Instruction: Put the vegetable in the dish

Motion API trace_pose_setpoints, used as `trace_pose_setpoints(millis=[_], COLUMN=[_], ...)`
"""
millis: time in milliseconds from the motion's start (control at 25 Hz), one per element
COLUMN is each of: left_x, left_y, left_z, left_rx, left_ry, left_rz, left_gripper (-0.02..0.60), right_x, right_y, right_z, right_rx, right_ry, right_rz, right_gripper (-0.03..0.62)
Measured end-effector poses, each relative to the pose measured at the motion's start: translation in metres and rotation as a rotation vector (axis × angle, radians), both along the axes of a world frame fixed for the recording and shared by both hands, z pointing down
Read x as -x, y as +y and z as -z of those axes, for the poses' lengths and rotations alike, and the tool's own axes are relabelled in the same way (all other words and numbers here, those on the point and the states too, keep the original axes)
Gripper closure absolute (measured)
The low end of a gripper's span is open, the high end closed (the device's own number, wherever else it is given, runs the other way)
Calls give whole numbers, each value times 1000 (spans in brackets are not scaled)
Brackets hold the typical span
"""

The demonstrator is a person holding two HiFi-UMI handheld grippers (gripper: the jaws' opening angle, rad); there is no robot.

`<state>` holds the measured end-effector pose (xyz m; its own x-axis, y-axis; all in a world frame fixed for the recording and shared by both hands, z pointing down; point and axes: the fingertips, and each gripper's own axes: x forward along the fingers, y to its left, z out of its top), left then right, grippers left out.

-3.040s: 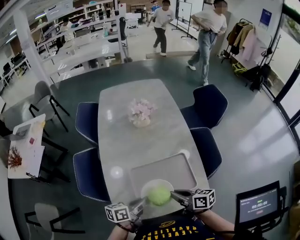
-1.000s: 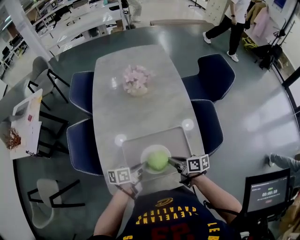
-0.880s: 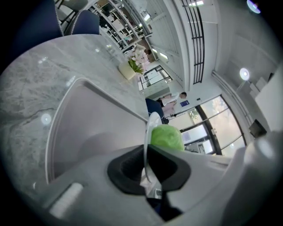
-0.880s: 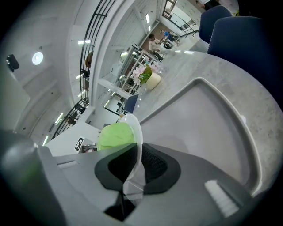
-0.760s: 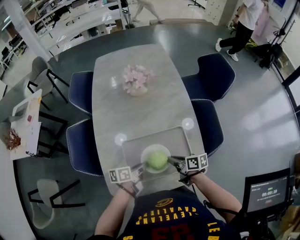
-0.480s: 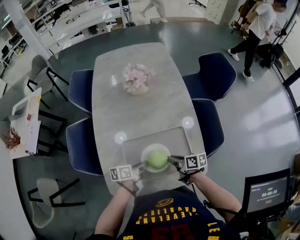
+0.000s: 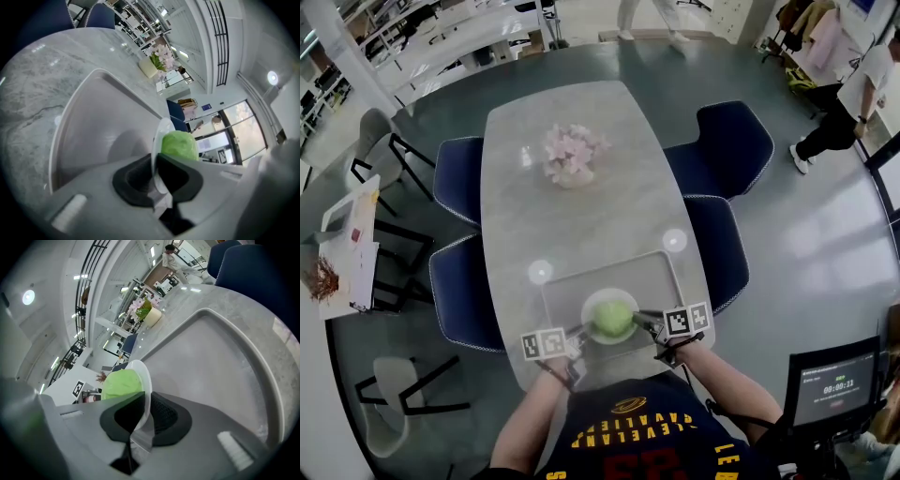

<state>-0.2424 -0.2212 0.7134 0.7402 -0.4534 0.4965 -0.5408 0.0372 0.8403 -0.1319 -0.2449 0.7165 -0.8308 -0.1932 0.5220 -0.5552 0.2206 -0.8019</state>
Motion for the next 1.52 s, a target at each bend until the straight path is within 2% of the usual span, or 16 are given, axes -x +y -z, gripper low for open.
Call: trace_pose_setpoints(millis=[240, 440, 640, 1120, 1520], left_x=[2, 4, 5, 7, 11], left_y=[-3, -4, -4, -2, -2], left_z=[-13, -21, -27, -45, -50], left_rx=[31, 67, 80, 132, 131], left_ry=[-44, -89, -130, -203, -250], left_rz=[0, 5, -1, -44, -69], left_gripper=[541, 534, 531, 523, 517], right_x=[2, 4, 4, 2, 4], right_y=[-4, -6, -6, 0, 0], right_z=[-11, -16, -23, -43, -46], right_rx=[10, -6, 4, 60, 81], right_ry=[45, 136, 180, 246, 249], right_rz=[24, 73, 110, 134, 160], right_gripper=[550, 549, 549, 539, 542])
